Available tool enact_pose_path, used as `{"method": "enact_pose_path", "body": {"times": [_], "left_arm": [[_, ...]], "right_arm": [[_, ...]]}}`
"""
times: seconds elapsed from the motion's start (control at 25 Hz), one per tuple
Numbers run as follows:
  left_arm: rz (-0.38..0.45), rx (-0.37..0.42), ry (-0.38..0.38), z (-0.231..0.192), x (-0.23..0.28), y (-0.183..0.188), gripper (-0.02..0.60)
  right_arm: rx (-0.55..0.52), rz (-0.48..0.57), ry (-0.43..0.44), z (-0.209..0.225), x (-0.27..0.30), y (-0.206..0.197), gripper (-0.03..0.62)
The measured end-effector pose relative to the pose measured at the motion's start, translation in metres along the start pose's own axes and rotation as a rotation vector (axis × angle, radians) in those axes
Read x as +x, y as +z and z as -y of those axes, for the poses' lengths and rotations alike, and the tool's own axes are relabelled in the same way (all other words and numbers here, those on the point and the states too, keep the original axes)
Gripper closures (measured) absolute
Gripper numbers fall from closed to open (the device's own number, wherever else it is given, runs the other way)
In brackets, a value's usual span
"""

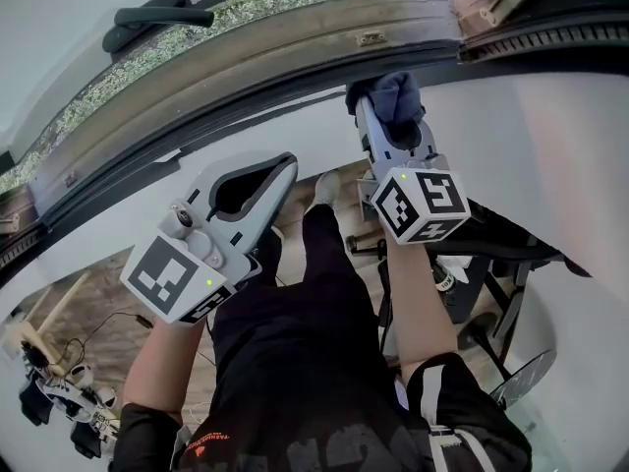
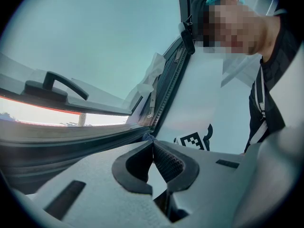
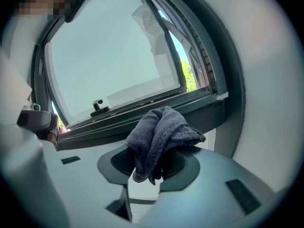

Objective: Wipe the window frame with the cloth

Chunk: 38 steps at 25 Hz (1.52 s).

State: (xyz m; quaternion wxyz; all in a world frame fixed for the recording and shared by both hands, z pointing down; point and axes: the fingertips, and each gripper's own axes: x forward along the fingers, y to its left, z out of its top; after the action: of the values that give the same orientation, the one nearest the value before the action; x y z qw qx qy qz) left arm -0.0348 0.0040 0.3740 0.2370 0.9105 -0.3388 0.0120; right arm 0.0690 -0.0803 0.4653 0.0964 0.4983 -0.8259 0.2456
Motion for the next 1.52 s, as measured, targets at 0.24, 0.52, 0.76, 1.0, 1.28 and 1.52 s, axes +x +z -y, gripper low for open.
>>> {"method": "enact_pose_path", "body": {"times": [0.24, 0.52, 0.76, 1.0, 1.28, 1.52], "left_arm": [[0.012, -0.005, 0.017, -0.005, -0.02, -0.001, 0.561], [0.02, -0.006, 0.031, -0.008, -0.036, 0.0, 0.561], [0.022, -0.004, 0.033, -0.006, -0.039, 0.0, 0.561], [0.02, 0.003, 0.026, 0.001, -0.032, 0.002, 0.561], [0.027, 0.03, -0.015, 0.02, -0.011, 0.014, 0.561], [0.04, 0.054, -0.044, 0.039, 0.003, 0.032, 0.561]], "right_arm": [[-0.008, -0.014, 0.023, -0.024, 0.004, -0.007, 0.48], [-0.008, -0.025, 0.041, -0.043, 0.006, -0.012, 0.48], [-0.012, -0.036, 0.07, -0.056, 0.006, -0.016, 0.48], [-0.014, -0.04, 0.087, -0.054, 0.002, -0.014, 0.48], [-0.023, 0.013, 0.097, -0.044, -0.017, 0.012, 0.48], [-0.057, 0.088, 0.078, -0.031, -0.042, 0.055, 0.48]]}}
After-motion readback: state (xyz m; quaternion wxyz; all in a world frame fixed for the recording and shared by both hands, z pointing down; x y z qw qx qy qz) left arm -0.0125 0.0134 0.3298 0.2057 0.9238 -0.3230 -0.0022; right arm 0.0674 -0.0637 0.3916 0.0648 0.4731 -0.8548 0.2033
